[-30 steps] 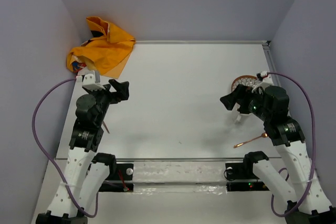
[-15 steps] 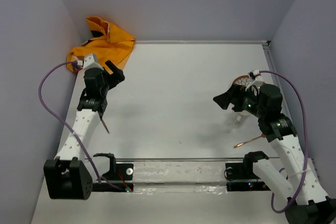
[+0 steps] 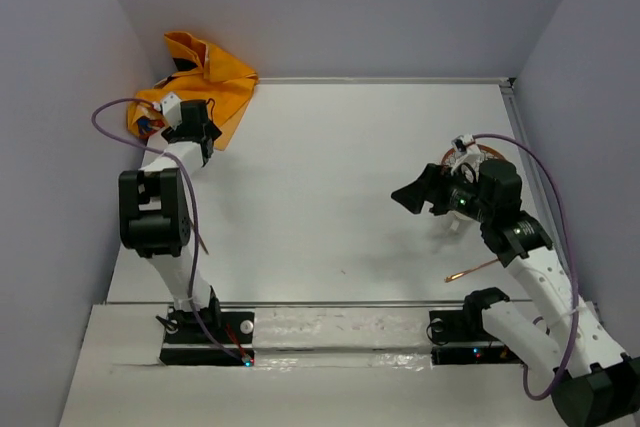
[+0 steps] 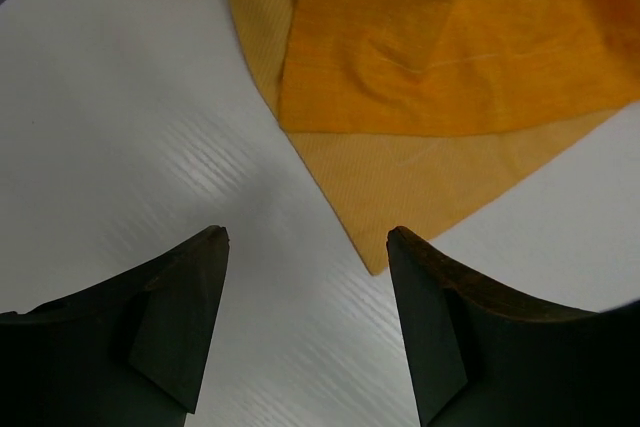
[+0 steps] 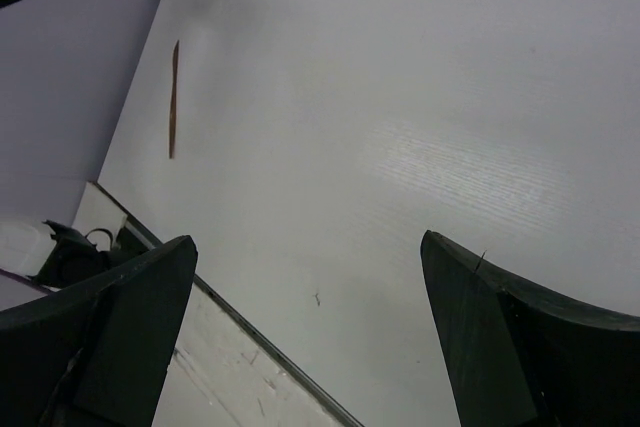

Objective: Set the dinner table for one person

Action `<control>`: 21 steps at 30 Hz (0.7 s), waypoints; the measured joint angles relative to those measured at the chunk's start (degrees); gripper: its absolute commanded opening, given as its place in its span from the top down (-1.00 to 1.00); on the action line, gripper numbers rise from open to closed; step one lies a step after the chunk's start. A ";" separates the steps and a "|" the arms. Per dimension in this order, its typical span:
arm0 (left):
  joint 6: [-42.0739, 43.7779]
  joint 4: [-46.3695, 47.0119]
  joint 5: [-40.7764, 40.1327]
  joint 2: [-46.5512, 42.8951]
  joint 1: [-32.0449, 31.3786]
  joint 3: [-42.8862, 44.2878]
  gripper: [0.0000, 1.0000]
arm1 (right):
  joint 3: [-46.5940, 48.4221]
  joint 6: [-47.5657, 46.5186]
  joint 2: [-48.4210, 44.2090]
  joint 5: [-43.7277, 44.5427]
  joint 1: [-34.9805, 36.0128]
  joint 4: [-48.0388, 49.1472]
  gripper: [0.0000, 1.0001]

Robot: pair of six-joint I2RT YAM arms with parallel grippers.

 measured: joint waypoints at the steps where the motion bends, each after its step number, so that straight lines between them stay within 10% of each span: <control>1: -0.07 -0.17 -0.81 1.95 0.33 1.38 -0.53 | 0.00 0.02 0.42 -0.04 0.63 0.07 -1.00; 14: -0.63 -13.20 -1.01 23.52 3.08 29.05 -0.56 | 0.00 -0.52 6.43 1.36 9.60 2.84 -1.00; 21: 0.52 -24.41 2.14 36.85 3.08 49.29 0.14 | 0.00 -0.68 7.17 1.92 9.94 3.21 -1.00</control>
